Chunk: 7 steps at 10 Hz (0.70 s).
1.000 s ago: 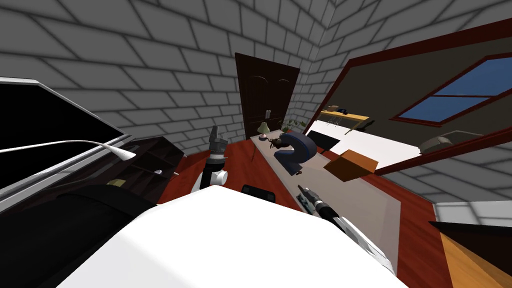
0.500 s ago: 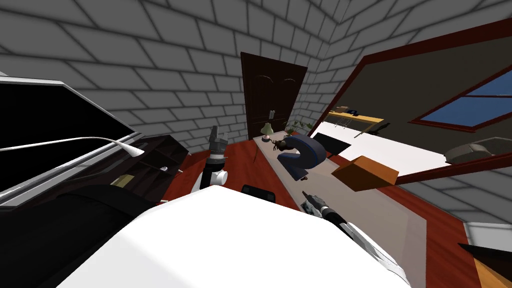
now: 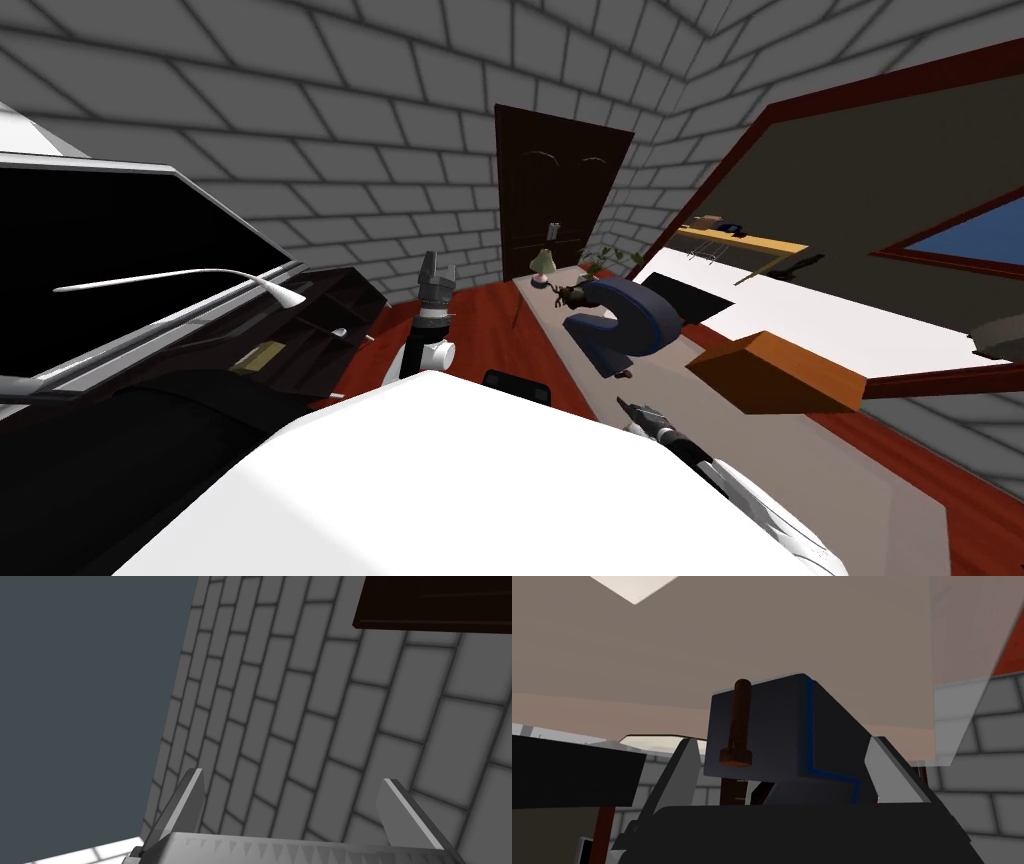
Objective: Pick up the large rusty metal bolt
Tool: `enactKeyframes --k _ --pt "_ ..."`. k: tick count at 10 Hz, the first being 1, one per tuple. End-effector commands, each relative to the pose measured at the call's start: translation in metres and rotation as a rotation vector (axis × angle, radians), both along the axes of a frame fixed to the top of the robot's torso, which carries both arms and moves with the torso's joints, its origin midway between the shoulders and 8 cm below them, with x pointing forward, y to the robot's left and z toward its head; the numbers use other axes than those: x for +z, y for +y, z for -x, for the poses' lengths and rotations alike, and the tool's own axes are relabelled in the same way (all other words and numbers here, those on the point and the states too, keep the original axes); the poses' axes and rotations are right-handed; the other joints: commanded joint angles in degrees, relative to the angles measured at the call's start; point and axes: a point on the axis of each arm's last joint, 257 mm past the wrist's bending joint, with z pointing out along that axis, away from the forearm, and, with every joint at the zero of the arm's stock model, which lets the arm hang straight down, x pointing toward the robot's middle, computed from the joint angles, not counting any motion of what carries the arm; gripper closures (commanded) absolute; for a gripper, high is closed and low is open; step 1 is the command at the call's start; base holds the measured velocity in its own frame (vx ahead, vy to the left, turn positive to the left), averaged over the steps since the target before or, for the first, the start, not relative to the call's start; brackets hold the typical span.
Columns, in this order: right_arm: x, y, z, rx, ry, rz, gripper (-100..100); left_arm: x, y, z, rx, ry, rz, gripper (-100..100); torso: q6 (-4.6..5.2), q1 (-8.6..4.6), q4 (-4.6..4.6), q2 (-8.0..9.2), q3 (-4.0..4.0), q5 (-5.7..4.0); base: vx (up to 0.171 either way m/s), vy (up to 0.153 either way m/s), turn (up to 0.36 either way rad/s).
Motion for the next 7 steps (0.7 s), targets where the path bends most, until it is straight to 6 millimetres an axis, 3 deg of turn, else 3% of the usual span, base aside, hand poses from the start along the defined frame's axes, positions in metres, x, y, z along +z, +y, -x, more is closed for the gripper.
enactKeyframes --k 1,4,7 --pt "-0.004 -0.021 0.016 0.022 0.047 0.056 -100 0.0 0.0 0.0 0.0 0.0 0.0 0 0.0 0.0 0.0 0.0 0.0 0.0 0.127 0.047 0.096" --pt "-0.007 -0.044 0.034 0.032 0.095 0.107 -100 0.0 0.0 0.0 0.0 0.0 0.0 0 -0.01 -0.09 0.02 0.08 0.05 -0.03 0.088 0.027 0.096" --pt "-0.006 -0.089 0.07 0.077 0.195 0.218 -100 0.0 0.0 0.0 0.0 0.0 0.0 0 -0.04 0.05 0.0 -0.01 0.0 0.0 0.134 0.061 0.165"
